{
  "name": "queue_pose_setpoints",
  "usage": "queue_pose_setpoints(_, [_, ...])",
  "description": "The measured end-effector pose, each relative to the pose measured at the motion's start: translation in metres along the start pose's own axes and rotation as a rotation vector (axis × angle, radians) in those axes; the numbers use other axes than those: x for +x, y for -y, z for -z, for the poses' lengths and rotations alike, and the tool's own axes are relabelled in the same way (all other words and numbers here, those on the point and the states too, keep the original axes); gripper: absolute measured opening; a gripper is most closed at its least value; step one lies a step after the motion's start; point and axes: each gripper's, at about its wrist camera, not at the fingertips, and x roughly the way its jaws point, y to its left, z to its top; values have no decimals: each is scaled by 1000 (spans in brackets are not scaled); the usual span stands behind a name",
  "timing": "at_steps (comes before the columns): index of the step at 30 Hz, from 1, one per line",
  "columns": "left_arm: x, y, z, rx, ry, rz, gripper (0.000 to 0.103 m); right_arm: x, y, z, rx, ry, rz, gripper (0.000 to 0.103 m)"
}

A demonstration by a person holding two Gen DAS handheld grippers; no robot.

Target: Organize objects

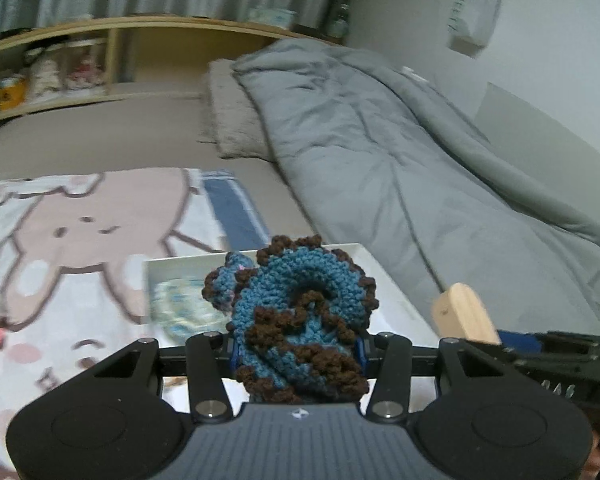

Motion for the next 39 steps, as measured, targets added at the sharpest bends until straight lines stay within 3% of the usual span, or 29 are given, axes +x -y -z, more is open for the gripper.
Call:
queue_pose_setpoints(10, [87,26,-1,5,-66,149,48,32,38,7,-14,-33,44,45])
queue_pose_setpoints(18, [159,22,-3,-84,-108,193,48,60,53,2,-25,-45,46,45])
queue_pose_setpoints(30, [226,7,-10,-115,-188,88,48,113,50,-27,-87,-62,40,45])
queue_pose_setpoints(39, [220,-5,-12,-128,-186,-48,48,155,52,-42,-57,-111,-19,45])
